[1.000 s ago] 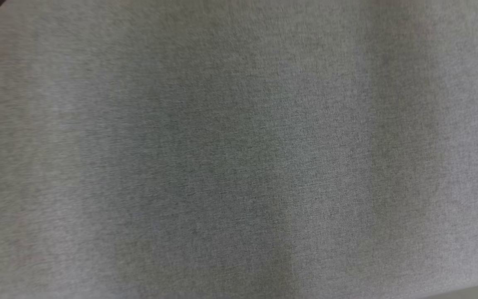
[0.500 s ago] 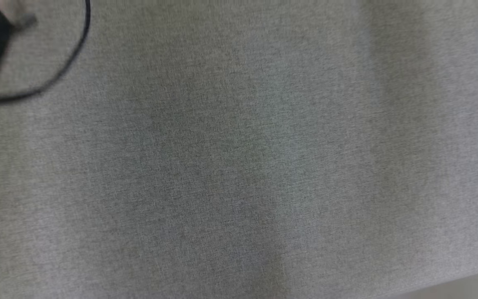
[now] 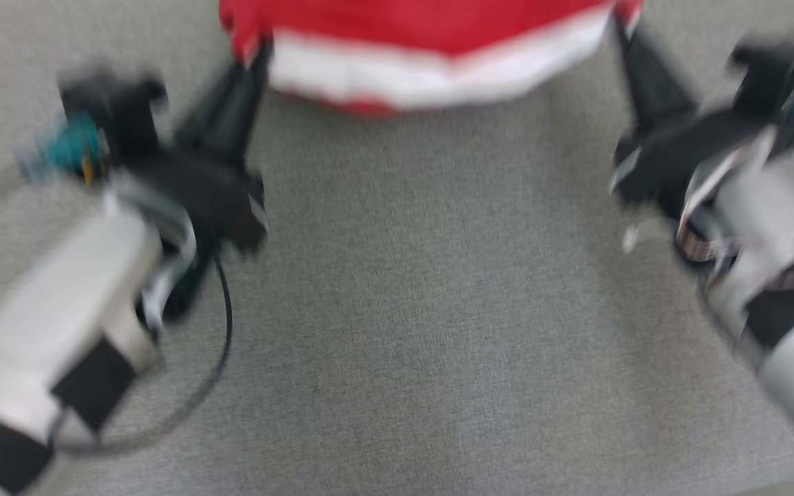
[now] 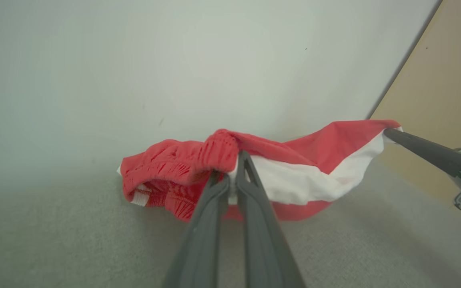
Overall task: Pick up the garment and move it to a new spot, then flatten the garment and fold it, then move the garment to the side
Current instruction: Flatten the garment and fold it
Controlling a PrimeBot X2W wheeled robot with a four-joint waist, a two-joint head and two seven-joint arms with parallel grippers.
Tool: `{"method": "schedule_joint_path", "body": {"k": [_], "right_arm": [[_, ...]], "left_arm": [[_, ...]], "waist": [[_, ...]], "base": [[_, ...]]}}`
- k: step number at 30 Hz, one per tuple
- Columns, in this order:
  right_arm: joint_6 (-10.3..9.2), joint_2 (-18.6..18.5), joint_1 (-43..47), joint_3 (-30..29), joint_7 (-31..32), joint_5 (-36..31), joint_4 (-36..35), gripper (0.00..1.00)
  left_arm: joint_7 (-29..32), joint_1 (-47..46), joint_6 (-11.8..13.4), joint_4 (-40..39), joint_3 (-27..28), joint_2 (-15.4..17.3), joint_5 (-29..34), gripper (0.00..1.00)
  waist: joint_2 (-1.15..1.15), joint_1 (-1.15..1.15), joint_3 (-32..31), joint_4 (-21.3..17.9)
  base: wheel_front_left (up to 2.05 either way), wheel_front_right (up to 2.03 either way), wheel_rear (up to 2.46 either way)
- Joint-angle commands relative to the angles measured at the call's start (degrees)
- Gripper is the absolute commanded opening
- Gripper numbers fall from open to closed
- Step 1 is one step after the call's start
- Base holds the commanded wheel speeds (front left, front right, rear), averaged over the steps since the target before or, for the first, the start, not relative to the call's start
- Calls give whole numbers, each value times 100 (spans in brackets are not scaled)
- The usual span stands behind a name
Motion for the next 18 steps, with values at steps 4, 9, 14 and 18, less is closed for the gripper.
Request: {"method": "schedule_joint_path", "body": {"k": [4,9,14,18], "right_arm": [[7,-122,994,58,-26,35,-418,0],[8,-220,2193,-140,24,112,-834,0],[7,-347,3189,-528,146,55,-1177,0],[7,-442,3964,-949,347,-24,-1524,0]], "left_arm": [[-18,1138,236,-577,367,-5,285,0],[-18,2379,339,-1025,711,-75,516,0],[-19,3402,318,-1200,804,-100,806,0],[-20,4090,291,-1284,881,-136,935,0]], "waist": [[1,2,-569,118],[1,2,-929,186],[1,2,-1258,208],[1,2,-1517,249]], "base": [[0,0,0],[0,0,0],[0,0,0],[0,0,0]]}}
